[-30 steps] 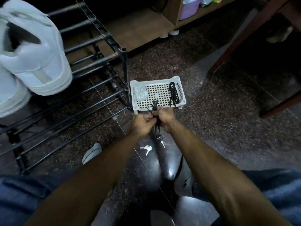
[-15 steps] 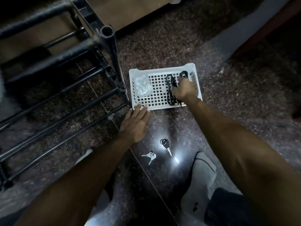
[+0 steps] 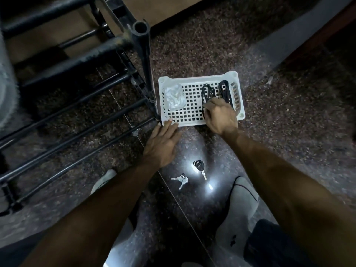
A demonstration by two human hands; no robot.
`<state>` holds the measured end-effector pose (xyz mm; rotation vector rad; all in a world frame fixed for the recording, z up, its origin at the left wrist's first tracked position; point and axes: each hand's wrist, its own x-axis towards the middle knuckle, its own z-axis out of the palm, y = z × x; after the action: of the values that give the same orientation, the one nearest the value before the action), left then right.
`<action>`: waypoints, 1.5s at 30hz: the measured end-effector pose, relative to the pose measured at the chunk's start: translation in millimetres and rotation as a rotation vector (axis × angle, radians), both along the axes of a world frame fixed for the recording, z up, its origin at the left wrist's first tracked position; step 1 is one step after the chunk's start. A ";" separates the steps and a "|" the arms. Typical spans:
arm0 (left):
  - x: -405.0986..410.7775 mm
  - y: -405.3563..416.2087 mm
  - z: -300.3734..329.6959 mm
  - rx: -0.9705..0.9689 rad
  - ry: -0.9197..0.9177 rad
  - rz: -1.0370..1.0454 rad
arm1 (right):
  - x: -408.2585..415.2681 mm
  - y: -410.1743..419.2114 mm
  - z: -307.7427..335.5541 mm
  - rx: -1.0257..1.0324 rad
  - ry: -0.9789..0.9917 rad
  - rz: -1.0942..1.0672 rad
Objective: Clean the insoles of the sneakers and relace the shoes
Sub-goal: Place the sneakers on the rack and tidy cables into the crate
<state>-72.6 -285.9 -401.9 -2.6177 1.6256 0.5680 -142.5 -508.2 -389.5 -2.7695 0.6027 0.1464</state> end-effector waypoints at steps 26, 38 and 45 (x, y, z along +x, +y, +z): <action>-88.8 18.3 -32.0 0.285 0.413 0.473 | -97.8 103.3 -50.6 0.596 0.269 -0.373; -36.5 -37.3 24.0 -0.482 1.069 1.174 | -45.0 82.5 -0.5 1.274 -0.262 -0.803; 11.8 -99.0 15.4 -0.385 0.782 1.174 | 19.4 9.3 -5.4 0.915 -0.273 -0.792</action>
<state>-60.8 -384.9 -386.5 -3.7176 -0.1268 1.5304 -123.1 -498.9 -394.9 -1.5150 1.1386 -0.1120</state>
